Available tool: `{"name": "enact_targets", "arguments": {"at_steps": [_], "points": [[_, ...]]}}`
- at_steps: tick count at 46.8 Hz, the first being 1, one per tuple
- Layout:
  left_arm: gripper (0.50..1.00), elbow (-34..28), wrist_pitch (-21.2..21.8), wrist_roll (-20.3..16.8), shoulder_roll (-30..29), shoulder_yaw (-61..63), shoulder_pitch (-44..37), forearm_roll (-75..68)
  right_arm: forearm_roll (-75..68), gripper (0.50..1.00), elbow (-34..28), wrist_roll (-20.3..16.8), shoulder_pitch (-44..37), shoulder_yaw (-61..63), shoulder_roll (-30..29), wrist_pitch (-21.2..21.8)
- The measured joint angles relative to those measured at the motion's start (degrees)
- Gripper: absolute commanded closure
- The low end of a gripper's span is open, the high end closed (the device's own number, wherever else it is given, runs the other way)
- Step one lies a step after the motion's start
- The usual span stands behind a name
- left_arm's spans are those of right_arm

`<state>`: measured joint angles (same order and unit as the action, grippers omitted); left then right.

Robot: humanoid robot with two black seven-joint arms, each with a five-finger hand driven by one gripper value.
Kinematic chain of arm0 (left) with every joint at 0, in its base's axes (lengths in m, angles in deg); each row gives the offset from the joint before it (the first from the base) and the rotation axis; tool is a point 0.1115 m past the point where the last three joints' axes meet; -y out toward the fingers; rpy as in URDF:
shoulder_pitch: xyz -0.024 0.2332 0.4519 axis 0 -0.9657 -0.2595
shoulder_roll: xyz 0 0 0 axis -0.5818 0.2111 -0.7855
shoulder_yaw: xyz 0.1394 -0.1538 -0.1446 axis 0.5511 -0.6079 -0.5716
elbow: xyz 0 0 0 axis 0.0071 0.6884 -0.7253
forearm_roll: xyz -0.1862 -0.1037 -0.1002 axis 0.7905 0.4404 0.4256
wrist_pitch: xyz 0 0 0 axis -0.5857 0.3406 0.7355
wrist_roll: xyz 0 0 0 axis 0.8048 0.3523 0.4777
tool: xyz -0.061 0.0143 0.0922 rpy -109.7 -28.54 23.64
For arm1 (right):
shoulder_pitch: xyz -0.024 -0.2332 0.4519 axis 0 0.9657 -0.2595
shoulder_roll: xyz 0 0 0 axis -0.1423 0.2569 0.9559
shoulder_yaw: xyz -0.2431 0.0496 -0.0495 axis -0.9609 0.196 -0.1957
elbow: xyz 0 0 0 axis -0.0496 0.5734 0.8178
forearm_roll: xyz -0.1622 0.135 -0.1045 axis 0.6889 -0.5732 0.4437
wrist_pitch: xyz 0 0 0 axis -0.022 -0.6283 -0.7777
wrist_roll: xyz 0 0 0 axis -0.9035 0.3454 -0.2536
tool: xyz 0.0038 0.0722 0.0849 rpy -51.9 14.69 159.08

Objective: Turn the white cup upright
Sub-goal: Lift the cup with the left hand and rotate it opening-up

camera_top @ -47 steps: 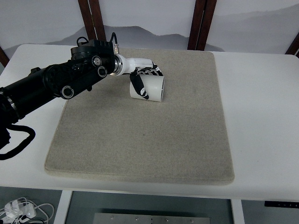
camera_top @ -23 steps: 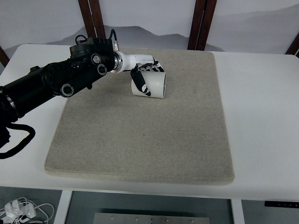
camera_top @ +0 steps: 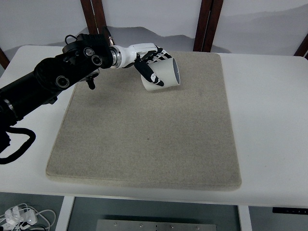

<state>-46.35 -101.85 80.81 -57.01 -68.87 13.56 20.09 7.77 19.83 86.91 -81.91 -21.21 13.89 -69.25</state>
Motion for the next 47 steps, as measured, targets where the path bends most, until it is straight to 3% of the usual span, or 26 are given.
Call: {"name": "enact_targets", "arguments": {"at_steps": [13,22,47], "points": [[0.977,-5.77,-0.20,-5.76,-0.09,0.05,-1.25,14.97,0.04,0.548,0.00,0.00,0.00,0.00,0.00,0.00],[0.984,-9.64,-1.82,-12.74,0.13,0.10,-2.83,20.42,0.06,0.548,0.00,0.00,0.00,0.00,0.00,0.00],[0.984,-11.23,-4.32,-30.00,1.57,0.09,-8.77,30.69,0.00,0.548,0.00,0.00,0.00,0.00,0.00,0.00]]}}
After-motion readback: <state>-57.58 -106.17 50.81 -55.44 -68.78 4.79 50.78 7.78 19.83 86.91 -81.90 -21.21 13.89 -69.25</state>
